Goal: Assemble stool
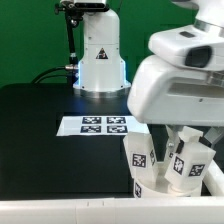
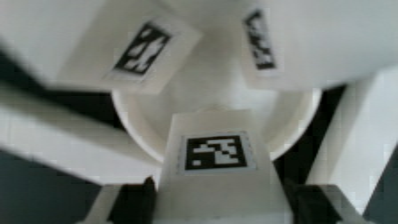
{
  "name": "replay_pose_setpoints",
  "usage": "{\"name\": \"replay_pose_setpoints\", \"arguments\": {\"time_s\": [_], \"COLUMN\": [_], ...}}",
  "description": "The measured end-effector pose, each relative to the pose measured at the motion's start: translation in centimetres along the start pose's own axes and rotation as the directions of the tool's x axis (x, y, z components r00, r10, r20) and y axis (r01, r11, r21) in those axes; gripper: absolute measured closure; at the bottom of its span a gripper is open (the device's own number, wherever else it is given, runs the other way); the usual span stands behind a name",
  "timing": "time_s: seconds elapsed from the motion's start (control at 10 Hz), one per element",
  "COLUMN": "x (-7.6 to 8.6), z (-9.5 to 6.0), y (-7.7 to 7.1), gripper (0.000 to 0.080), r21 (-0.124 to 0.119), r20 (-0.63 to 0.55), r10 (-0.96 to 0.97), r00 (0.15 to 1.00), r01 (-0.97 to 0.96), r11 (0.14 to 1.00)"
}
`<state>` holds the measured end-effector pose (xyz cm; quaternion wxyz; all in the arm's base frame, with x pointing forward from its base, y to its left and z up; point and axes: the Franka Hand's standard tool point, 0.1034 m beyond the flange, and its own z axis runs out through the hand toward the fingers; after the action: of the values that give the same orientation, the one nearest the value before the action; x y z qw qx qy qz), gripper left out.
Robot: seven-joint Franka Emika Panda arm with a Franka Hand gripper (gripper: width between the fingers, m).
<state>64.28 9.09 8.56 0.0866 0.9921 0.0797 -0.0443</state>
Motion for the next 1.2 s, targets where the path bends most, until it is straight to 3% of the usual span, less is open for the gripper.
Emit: {"name": "replay_pose_setpoints", "arguments": {"time_s": [0.2,0.5,0.6,0.7,0.8,0.9,1.2], "x": [0.1,0.4,0.4,0.6,0.6,0.8,0.8], "z": [-0.1,-0.2,-0.2,0.0,0.0,0.0,0.1], "y": [-0.7,-1.2,-1.2,-1.0,-0.9,-0.8,-0.6], "gripper": [0.0463,0.0463,0.0463,0.0463,0.0463,0.0463,0.0463], "r21": [0.058,0.073,0.083,0.119,0.129,0.138,0.103], "r20": [0.001,-0.009,0.004,0.043,0.095,0.173,0.228], "r10": [0.409,0.531,0.633,0.775,0.874,0.945,0.972], "r00": [0.912,0.848,0.774,0.631,0.477,0.277,0.055], "r01": [-0.409,-0.529,-0.631,-0.773,-0.876,-0.957,-0.994], "r11": [0.911,0.846,0.771,0.623,0.465,0.255,0.032]}}
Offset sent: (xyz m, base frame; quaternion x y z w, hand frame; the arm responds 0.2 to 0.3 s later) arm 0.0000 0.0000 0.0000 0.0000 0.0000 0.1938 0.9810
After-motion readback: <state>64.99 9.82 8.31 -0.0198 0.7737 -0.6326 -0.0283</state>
